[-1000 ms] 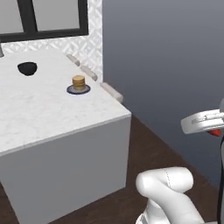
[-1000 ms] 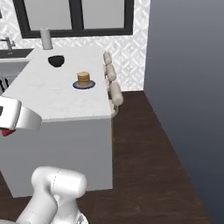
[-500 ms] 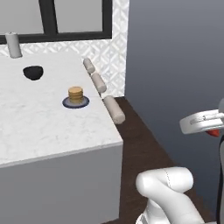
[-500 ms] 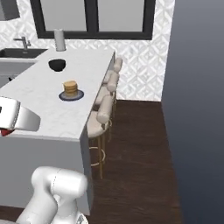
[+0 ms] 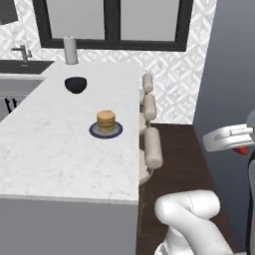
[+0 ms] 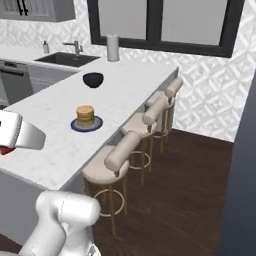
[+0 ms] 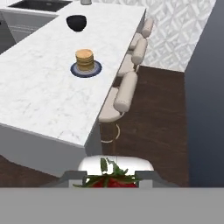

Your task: Take the strawberry from the fridge and place it on top of the pancake, located on the dining counter.

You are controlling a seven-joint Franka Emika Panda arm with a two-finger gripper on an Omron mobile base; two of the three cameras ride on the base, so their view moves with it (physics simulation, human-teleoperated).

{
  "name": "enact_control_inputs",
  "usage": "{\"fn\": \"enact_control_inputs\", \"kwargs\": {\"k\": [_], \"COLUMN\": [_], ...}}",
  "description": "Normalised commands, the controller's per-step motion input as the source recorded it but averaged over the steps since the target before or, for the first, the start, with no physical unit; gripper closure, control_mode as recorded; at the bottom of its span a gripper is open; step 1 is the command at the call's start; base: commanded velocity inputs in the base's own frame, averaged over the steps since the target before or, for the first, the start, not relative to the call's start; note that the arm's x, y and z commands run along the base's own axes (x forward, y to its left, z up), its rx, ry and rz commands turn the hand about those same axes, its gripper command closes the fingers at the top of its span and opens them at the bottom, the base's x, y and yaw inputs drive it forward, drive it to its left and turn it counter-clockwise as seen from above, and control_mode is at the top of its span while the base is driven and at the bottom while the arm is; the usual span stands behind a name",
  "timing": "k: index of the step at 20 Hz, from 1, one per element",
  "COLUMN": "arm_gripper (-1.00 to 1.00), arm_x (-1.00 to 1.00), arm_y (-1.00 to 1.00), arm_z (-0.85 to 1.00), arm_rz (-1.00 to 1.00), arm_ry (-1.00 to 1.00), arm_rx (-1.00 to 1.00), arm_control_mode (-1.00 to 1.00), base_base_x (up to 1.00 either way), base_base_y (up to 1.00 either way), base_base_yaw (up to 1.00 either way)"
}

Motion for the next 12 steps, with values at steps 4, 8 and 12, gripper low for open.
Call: {"fn": "enact_control_inputs", "kwargs": {"k": [4, 8, 12], "arm_gripper": [1.0, 1.0, 1.0], "arm_x": [0.0, 0.0, 0.0], "arm_y": [0.0, 0.0, 0.0], "arm_z": [0.0, 0.0, 0.0], "arm_rz": [0.0, 0.0, 0.0], "arm_ry": [0.0, 0.0, 0.0], "arm_rx": [0.0, 0.0, 0.0], "arm_control_mode": [1.0, 1.0, 1.0], "base_base_x": [0.66, 0.55, 0.4], "base_base_y": [-0.65, -0.53, -0.45], "base_base_yaw": [0.61, 0.69, 0.75]}}
